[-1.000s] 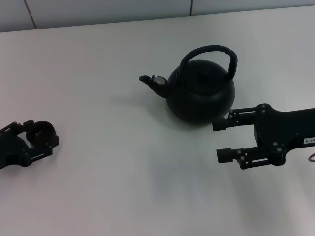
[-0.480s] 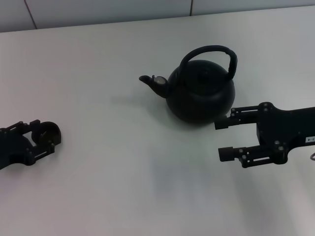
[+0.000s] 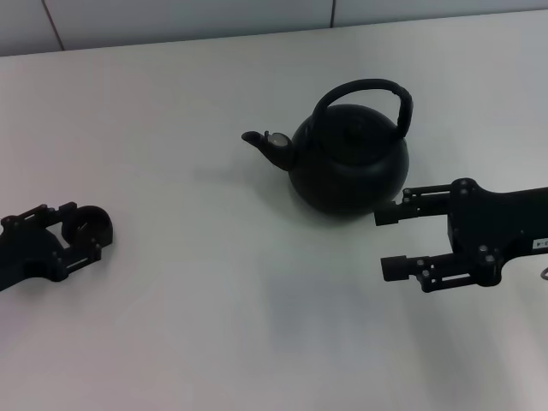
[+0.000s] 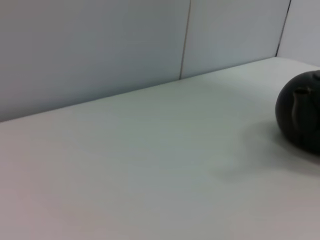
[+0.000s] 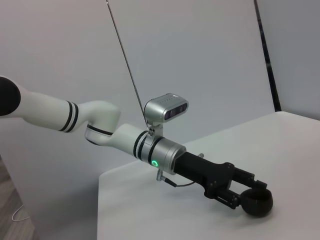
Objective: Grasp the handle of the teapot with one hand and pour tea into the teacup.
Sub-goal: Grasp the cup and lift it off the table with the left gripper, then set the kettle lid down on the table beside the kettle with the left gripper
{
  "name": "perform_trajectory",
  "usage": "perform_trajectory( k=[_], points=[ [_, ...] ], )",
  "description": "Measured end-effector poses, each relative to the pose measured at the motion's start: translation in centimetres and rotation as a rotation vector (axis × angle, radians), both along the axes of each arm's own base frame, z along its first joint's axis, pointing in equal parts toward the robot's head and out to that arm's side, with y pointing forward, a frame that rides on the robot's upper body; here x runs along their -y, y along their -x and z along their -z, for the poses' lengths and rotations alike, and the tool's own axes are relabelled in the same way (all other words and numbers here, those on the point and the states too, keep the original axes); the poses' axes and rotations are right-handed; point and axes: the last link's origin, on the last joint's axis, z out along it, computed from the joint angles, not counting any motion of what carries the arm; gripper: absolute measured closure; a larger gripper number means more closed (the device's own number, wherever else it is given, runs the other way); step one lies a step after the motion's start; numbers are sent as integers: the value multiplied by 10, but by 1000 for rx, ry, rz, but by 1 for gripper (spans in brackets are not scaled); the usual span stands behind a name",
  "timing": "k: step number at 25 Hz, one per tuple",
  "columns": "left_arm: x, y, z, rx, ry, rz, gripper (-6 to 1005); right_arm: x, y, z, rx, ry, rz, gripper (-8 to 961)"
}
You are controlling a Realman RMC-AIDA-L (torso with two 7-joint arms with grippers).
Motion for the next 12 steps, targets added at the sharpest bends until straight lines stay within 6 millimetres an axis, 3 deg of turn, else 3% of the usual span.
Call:
perform_trajectory(
  k=[3,12],
  points=[
    [0,0,0,0,0,0,287,0,0,0,-2,0,2,240],
    [-9,-25,10,34,56,92,273,1,1,2,-7,7,3,238]
  ],
)
